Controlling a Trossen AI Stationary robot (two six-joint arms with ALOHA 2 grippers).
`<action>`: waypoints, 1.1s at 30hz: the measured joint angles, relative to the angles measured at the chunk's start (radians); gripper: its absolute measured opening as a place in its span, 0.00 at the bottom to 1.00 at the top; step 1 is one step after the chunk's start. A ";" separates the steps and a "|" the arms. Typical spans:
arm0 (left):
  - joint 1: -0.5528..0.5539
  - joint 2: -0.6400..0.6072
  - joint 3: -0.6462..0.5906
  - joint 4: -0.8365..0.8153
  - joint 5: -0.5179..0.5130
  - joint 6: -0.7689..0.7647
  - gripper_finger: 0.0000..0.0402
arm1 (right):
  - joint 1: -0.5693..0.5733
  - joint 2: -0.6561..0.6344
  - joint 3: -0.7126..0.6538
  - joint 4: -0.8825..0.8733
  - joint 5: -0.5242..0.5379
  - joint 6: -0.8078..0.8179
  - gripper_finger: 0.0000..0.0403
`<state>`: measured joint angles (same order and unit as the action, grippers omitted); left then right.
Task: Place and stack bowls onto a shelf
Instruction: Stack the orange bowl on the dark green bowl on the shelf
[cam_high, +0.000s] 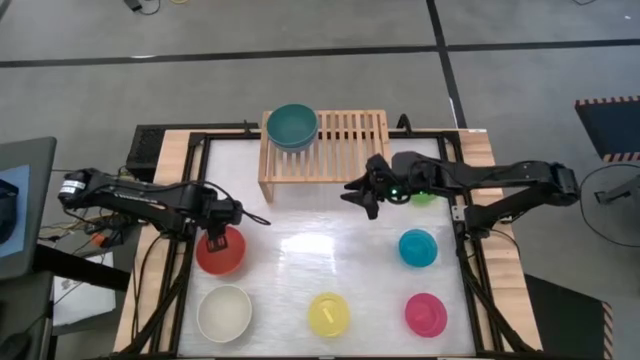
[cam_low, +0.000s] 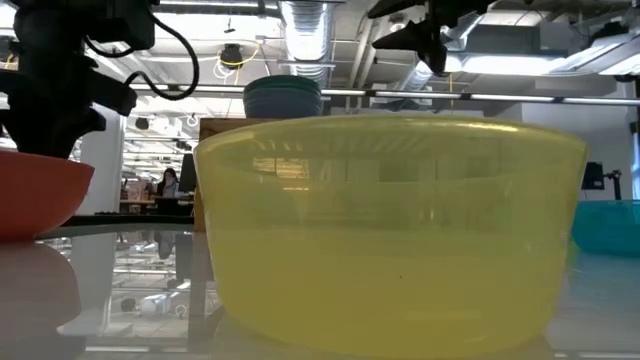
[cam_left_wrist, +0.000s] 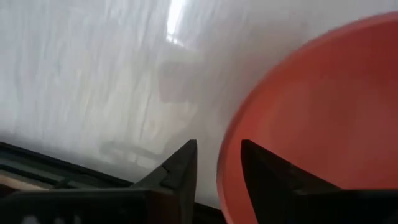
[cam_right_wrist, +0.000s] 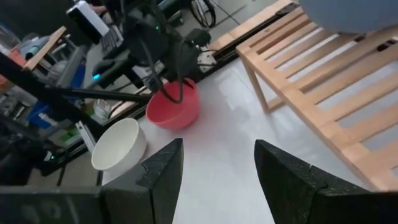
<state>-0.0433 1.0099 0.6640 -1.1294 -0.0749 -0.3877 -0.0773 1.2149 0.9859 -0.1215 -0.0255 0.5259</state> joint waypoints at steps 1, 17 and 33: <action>0.000 0.008 0.000 -0.002 -0.011 -0.010 0.24 | -0.006 0.000 0.000 0.001 -0.001 0.000 0.55; 0.000 0.149 0.007 0.139 -0.022 -0.111 0.01 | -0.027 0.000 0.000 -0.028 -0.028 -0.003 0.56; 0.000 0.057 0.228 0.092 -0.076 -0.093 0.00 | -0.104 -0.158 0.000 -0.104 -0.031 -0.003 0.55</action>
<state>-0.0429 1.0668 0.8918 -1.0377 -0.1512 -0.4805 -0.1816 1.0573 0.9855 -0.2251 -0.0570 0.5232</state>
